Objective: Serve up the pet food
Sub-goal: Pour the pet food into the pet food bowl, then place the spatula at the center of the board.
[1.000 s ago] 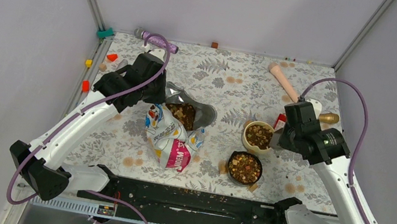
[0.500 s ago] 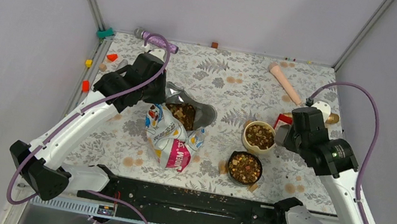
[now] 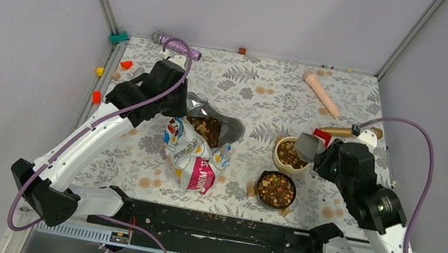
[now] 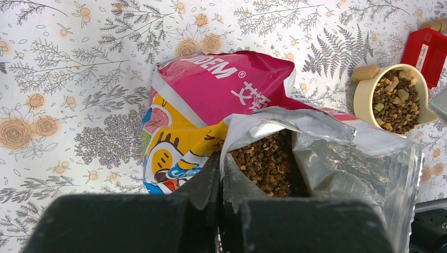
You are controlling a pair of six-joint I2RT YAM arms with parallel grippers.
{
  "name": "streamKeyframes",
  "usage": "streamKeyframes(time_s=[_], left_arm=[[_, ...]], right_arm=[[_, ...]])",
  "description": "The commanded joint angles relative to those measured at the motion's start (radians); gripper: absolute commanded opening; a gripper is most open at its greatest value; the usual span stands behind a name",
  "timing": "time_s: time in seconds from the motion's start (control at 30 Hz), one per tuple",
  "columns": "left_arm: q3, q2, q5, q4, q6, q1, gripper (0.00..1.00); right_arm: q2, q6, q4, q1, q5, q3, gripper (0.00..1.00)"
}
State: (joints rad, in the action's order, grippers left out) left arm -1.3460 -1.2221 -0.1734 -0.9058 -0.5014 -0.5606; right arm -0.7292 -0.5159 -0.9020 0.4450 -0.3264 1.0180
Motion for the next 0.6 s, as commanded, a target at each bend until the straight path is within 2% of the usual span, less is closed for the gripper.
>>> streamKeyframes(time_s=[0.0, 0.13, 0.2, 0.33, 0.43, 0.57], left_arm=[[-0.021, 0.002, 0.002, -0.011, 0.012, 0.004, 0.00], [-0.021, 0.008, -0.001, -0.010, 0.012, 0.004, 0.00], [-0.019, 0.009, -0.004, -0.011, 0.013, 0.004, 0.00], [-0.022, 0.006, 0.008, -0.011, 0.012, 0.004, 0.00], [-0.022, 0.011, 0.009, -0.009, 0.011, 0.004, 0.00], [-0.021, 0.013, 0.005, -0.010, 0.012, 0.004, 0.00]], right_arm=[[0.102, -0.176, 0.297, -0.003, 0.113, -0.154, 0.04], [0.151, -0.421, 0.613, -0.003, 0.231, -0.376, 0.04], [0.134, -0.475, 0.757, -0.003, 0.267, -0.442, 0.04], [0.014, -0.435, 0.797, -0.003, 0.258, -0.396, 0.06], [-0.120, -0.410, 0.812, -0.004, 0.334, -0.343, 0.06], [-0.271, -0.405, 0.948, -0.003, 0.420, -0.319, 0.06]])
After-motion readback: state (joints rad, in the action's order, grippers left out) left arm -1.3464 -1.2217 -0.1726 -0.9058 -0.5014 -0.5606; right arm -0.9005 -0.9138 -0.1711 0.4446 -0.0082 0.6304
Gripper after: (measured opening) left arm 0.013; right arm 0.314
